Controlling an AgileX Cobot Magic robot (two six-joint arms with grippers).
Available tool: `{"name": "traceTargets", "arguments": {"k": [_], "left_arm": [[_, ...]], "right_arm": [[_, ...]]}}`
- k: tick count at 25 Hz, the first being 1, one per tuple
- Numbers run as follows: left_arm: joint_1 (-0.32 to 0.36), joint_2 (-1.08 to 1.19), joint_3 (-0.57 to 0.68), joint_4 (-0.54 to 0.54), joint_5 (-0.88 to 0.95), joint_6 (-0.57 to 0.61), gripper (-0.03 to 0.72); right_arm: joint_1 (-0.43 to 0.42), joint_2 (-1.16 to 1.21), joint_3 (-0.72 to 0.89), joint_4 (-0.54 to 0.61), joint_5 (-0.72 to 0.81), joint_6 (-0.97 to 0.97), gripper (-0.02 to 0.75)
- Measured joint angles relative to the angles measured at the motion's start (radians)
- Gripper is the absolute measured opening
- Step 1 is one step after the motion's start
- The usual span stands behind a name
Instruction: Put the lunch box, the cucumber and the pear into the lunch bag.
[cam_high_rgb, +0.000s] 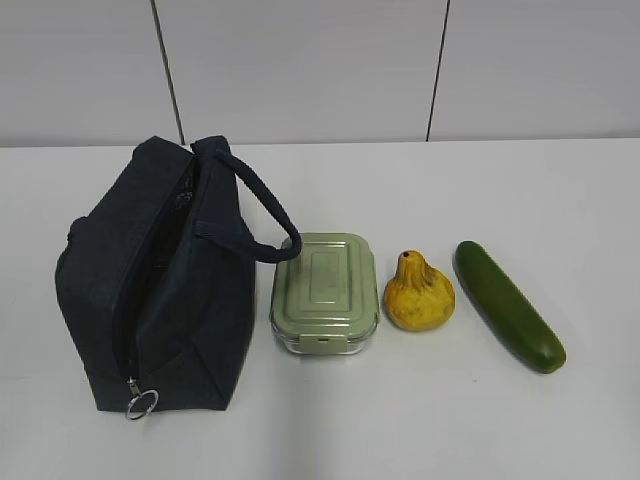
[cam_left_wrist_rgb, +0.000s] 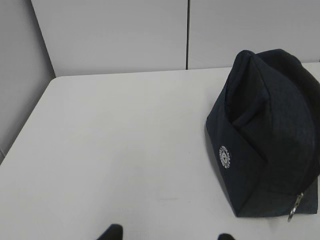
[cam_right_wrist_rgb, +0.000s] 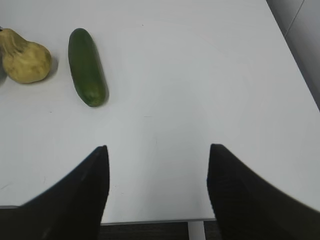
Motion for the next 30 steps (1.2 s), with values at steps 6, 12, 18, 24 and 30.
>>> {"name": "traceTargets", "arguments": {"k": [6,12,18,24,30], "left_arm": [[-0.008,0.0,0.0,0.0,0.0,0.0,0.342],[-0.01,0.0,0.0,0.0,0.0,0.0,0.342],[-0.011,0.0,0.0,0.0,0.0,0.0,0.342],[-0.011,0.0,0.0,0.0,0.0,0.0,0.342],[-0.011,0.0,0.0,-0.007,0.0,0.0,0.342]], "right_arm": [[0.0,0.0,0.0,-0.002,-0.001,0.0,0.477],[0.0,0.093,-0.033,0.018,-0.066,0.0,0.477],[0.0,0.533,-0.16,0.051,-0.157,0.0,0.477],[0.0,0.979,-0.388,0.132,-0.228,-0.071,0.477],[0.0,1.307,-0.58,0.163,-0.254,-0.095,0.477]]}}
